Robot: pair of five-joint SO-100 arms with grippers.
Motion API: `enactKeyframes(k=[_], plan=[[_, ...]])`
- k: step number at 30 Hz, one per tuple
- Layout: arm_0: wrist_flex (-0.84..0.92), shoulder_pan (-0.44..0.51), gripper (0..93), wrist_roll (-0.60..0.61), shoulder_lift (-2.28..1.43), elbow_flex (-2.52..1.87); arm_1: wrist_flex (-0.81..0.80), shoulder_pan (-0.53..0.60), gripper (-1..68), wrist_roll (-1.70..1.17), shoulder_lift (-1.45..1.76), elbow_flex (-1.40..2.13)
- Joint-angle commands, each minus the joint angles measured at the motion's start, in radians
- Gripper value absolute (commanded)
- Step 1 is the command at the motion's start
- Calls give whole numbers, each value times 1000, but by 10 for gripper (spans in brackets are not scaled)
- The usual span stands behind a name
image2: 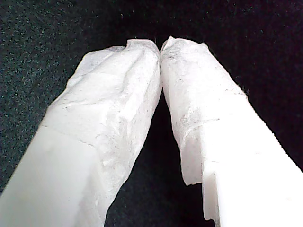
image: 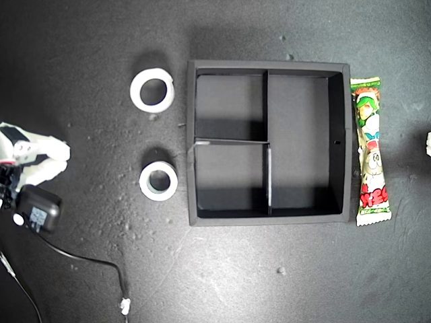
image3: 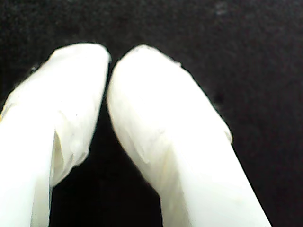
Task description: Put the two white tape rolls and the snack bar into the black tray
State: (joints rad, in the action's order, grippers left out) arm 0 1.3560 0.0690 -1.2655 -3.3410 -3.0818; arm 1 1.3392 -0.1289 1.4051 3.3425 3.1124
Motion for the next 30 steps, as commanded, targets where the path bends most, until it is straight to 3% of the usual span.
enactKeyframes(k=[1, 15, 20, 26, 30], plan=[[35, 2, 5, -195, -48, -57, -9, -15, -4, -173, 6, 12], [32, 2, 3, -172, -48, -57, -8, -20, -4, -172, 6, 12], [-64, 74, 2, -58, -43, -3, -17, -21, -3, -201, 6, 12], [-120, 138, 4, 35, -41, 152, -71, 58, -3, -210, 6, 12], [-278, 133, 73, 163, -41, 239, -144, 91, -3, -198, 6, 12]])
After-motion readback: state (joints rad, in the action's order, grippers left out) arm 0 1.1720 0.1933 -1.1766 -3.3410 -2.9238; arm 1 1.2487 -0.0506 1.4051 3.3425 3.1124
